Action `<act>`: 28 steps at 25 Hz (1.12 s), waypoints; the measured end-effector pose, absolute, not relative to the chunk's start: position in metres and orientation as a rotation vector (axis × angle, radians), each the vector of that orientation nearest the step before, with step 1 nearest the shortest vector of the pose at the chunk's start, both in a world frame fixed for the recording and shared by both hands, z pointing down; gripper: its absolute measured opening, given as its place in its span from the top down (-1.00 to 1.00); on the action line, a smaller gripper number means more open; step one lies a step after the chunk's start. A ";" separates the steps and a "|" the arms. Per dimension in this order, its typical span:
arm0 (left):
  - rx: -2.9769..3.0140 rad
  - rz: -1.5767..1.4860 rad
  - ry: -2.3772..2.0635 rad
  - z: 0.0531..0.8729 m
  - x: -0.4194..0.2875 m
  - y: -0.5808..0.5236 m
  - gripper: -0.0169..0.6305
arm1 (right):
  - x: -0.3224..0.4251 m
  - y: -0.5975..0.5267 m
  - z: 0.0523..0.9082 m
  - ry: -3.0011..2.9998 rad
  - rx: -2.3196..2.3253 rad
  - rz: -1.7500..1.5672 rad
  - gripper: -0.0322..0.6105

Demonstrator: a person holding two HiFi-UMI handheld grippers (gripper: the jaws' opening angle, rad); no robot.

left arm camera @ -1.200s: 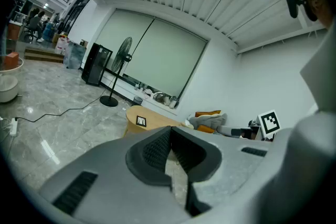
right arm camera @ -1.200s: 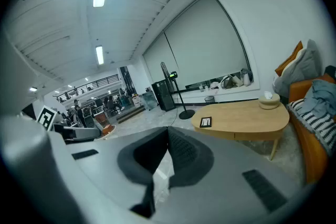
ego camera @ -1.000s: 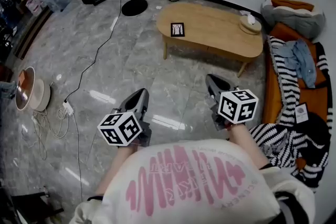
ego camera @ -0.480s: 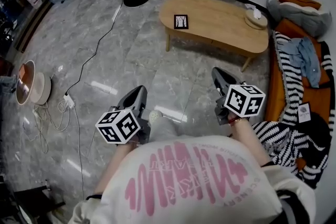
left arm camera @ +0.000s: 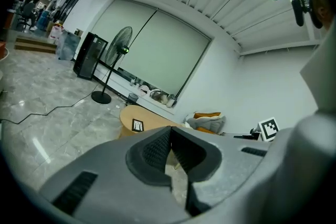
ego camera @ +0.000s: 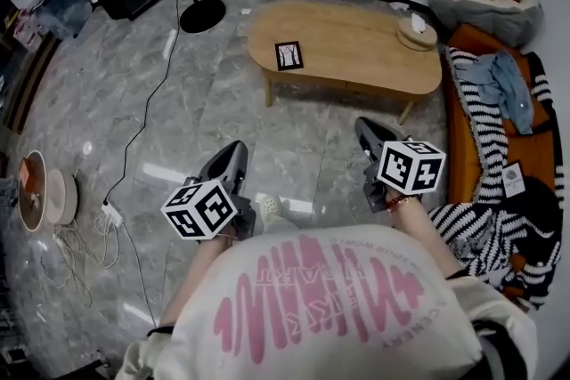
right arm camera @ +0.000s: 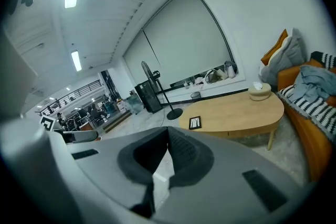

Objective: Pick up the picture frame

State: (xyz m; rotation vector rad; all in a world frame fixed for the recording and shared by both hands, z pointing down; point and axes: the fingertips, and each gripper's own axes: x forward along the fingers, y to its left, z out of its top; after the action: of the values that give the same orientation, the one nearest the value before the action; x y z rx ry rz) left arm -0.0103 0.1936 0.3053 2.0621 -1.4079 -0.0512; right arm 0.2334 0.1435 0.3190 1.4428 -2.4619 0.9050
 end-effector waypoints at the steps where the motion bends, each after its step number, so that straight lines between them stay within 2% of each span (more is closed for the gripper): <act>1: 2.077 -0.049 -1.390 0.302 -0.012 0.181 0.94 | 0.231 0.135 0.316 -2.455 1.467 0.903 0.89; 11: 2.187 -0.043 -1.267 0.278 -0.050 0.081 0.94 | 0.196 0.060 0.296 -2.411 1.634 0.931 0.89; 28: 2.108 -0.081 -1.308 0.295 -0.142 0.005 0.94 | 0.132 -0.012 0.313 -2.370 1.673 0.969 0.89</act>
State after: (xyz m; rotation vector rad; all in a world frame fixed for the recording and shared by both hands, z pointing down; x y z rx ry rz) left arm -0.1423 0.0055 0.2945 2.1076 -1.3077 -0.0808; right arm 0.1317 -0.0120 0.3131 1.6730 -2.3697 0.9686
